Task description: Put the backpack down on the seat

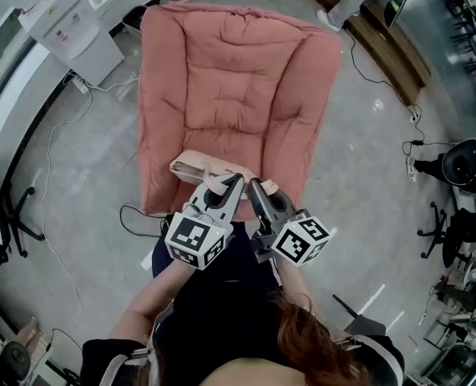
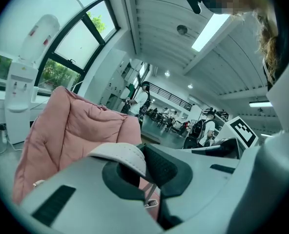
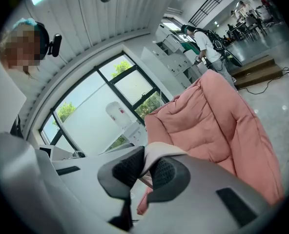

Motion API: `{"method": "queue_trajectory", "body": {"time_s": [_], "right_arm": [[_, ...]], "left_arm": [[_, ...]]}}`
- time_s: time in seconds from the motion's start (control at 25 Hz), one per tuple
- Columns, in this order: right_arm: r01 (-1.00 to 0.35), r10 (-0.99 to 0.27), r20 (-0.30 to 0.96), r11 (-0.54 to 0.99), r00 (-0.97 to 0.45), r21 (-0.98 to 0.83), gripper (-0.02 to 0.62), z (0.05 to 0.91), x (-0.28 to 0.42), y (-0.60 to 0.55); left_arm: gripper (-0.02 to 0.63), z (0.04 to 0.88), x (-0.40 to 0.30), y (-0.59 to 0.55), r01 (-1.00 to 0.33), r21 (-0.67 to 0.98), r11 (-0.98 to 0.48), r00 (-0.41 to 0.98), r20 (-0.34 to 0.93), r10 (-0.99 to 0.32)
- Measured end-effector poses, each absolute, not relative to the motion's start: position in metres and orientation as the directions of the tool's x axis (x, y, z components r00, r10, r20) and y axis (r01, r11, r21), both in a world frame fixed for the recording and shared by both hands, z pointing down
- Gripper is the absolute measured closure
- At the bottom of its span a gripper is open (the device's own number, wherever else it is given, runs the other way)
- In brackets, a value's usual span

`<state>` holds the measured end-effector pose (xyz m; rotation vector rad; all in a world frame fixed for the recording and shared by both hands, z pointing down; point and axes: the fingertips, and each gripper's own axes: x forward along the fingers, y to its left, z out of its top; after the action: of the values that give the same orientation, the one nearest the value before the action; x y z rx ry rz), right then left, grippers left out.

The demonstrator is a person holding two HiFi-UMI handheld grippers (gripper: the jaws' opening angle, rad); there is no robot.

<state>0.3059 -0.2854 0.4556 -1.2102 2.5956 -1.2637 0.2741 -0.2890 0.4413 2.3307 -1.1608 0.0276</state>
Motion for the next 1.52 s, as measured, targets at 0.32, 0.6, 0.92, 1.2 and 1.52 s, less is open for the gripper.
{"method": "queue_trajectory", "body": {"time_s": [0.32, 0.6, 0.92, 1.2, 1.52], "right_arm": [[-0.626, -0.576, 0.358, 0.375, -0.735, -0.683, 0.548, 0.497, 0.3, -0.314], [-0.622, -0.543, 0.37, 0.408, -0.754, -0.669, 0.548, 0.521, 0.297, -0.358], [-0.636, -0.559, 0.379, 0.386, -0.737, -0.668, 0.548, 0.546, 0.295, -0.409], [-0.695, -0.59, 0.426, 0.359, -0.686, -0.623, 0.546, 0.58, 0.298, -0.424], [-0.73, -0.582, 0.49, 0.297, -0.649, -0.615, 0.546, 0.615, 0.3, -0.42]], "left_arm": [[0.588, 0.482, 0.268, -0.316, -0.785, 0.463, -0.411, 0.574, 0.294, -0.764], [0.588, 0.506, 0.264, -0.36, -0.805, 0.472, -0.36, 0.532, 0.305, -0.79], [0.588, 0.532, 0.262, -0.41, -0.813, 0.454, -0.365, 0.529, 0.314, -0.788], [0.587, 0.566, 0.266, -0.427, -0.827, 0.382, -0.413, 0.544, 0.356, -0.76], [0.586, 0.606, 0.267, -0.427, -0.825, 0.419, -0.38, 0.549, 0.431, -0.716]]}}
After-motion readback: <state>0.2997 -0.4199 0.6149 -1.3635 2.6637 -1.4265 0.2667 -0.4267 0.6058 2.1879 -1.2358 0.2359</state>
